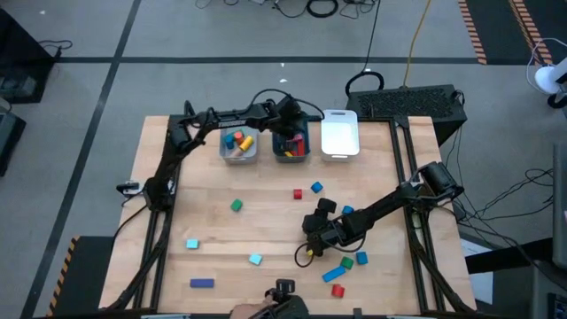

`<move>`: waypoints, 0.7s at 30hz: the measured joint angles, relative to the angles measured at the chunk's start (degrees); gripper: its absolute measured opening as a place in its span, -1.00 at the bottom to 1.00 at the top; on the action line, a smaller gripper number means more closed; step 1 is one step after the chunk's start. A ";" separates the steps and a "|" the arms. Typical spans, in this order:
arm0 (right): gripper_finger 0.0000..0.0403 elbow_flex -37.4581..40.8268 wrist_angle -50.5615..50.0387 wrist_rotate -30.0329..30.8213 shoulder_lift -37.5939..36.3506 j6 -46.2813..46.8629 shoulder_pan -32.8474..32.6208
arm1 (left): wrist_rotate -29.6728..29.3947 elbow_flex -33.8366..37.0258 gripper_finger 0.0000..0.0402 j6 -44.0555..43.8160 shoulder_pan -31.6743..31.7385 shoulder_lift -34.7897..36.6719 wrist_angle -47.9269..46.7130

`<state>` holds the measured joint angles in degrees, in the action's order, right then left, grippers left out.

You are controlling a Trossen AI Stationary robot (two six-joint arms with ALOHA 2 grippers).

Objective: Sort blocks by size
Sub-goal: Put the right purple rectangle block into the blue bin, then put the purple rectangle block into the blue bin

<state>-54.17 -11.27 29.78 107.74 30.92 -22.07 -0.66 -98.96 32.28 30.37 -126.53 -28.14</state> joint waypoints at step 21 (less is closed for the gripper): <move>0.00 0.07 0.13 0.30 0.04 1.53 0.22 | -14.23 0.07 -0.01 0.15 -3.38 3.28 -2.78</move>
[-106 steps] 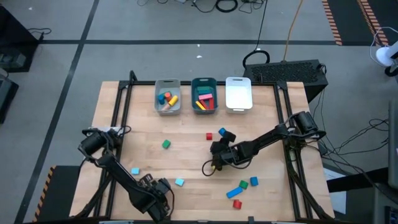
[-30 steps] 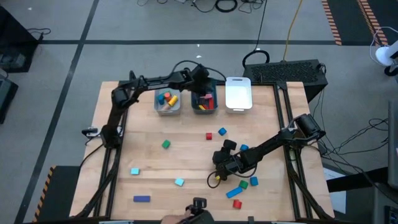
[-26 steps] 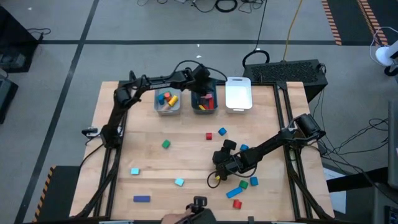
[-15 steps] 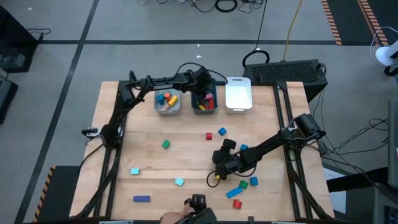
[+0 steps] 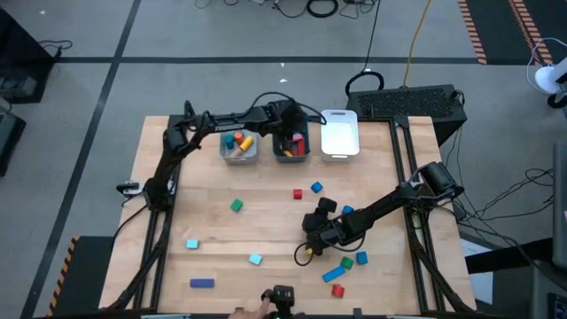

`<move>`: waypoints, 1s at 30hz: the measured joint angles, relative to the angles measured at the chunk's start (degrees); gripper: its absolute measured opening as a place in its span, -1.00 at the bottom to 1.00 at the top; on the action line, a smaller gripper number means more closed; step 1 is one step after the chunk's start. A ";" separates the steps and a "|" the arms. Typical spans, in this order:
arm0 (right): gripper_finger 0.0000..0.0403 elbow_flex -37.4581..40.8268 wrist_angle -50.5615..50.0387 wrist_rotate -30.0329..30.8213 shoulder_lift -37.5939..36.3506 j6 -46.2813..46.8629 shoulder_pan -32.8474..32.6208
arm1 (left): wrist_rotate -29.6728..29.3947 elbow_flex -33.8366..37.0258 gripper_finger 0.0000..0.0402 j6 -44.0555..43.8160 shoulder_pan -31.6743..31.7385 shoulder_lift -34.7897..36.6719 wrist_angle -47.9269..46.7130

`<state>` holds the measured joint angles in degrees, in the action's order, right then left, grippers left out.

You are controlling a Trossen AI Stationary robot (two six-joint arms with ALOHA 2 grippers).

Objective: Sort blocks by size
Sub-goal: Put the purple rectangle block into the blue bin

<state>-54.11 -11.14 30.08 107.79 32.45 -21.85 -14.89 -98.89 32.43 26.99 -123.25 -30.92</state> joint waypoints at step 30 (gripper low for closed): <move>0.00 0.09 2.68 1.29 -0.11 -6.54 -1.79 | 5.02 13.52 0.00 -44.83 -33.52 31.17 -33.19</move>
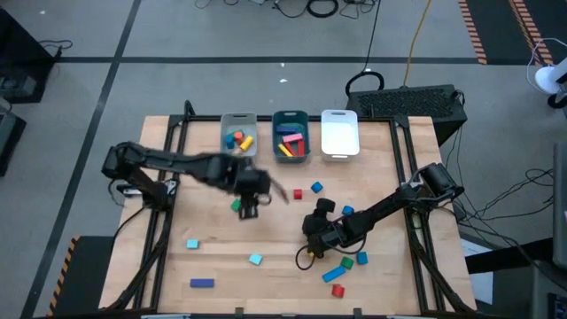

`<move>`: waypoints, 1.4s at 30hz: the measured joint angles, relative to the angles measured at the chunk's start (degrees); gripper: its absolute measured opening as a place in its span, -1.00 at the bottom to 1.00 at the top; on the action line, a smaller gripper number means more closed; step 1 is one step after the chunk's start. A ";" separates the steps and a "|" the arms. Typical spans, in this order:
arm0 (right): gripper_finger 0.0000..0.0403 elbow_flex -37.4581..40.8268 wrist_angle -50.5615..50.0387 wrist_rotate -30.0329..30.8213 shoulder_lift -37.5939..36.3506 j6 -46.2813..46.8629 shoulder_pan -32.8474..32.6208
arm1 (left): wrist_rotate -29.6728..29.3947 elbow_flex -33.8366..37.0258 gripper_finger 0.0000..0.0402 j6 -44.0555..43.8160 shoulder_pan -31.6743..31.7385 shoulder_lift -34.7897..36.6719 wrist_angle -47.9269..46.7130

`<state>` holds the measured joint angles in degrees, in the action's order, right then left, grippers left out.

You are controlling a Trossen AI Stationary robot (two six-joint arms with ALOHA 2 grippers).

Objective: Sort blocks by size
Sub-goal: Put the purple rectangle block into the blue bin

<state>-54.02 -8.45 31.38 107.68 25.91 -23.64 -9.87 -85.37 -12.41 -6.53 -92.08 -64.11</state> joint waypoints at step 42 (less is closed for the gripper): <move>0.00 -0.85 1.12 -1.53 -0.66 -2.80 4.22 | 0.60 22.98 0.00 -54.80 -52.13 -2.47 23.01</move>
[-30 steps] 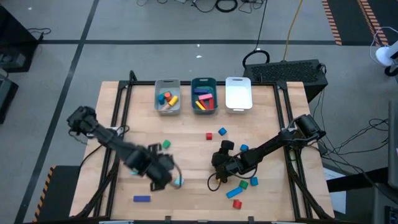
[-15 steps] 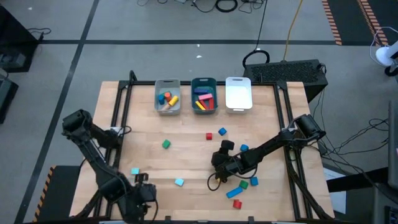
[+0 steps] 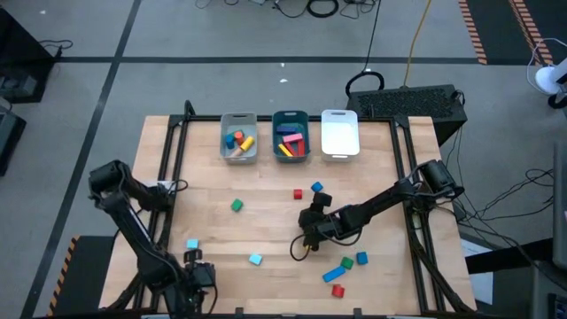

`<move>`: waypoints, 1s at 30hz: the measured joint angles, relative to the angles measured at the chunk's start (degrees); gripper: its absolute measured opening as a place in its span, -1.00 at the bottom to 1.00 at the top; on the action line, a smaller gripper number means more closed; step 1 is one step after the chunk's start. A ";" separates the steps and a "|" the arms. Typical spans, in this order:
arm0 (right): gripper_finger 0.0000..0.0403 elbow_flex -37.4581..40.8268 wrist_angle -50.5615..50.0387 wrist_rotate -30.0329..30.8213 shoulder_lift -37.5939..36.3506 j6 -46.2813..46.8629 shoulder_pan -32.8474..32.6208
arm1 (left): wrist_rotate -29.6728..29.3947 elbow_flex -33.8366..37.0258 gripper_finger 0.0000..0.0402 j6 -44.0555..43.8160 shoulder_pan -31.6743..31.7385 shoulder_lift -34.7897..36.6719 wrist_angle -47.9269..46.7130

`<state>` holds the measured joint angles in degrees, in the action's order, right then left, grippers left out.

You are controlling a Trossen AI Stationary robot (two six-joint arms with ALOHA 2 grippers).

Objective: Sort blocks by size
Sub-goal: Put the purple rectangle block into the blue bin

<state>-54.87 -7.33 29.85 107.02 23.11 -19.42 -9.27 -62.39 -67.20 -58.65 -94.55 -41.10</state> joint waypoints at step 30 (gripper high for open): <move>0.00 -0.04 -0.20 -1.49 0.00 3.22 -0.57 | 7.96 0.09 -0.44 14.12 7.10 -10.77 -4.55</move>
<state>-54.92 -7.53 28.36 107.02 26.33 -19.99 -1.31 -62.30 -53.08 -51.55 -105.32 -45.65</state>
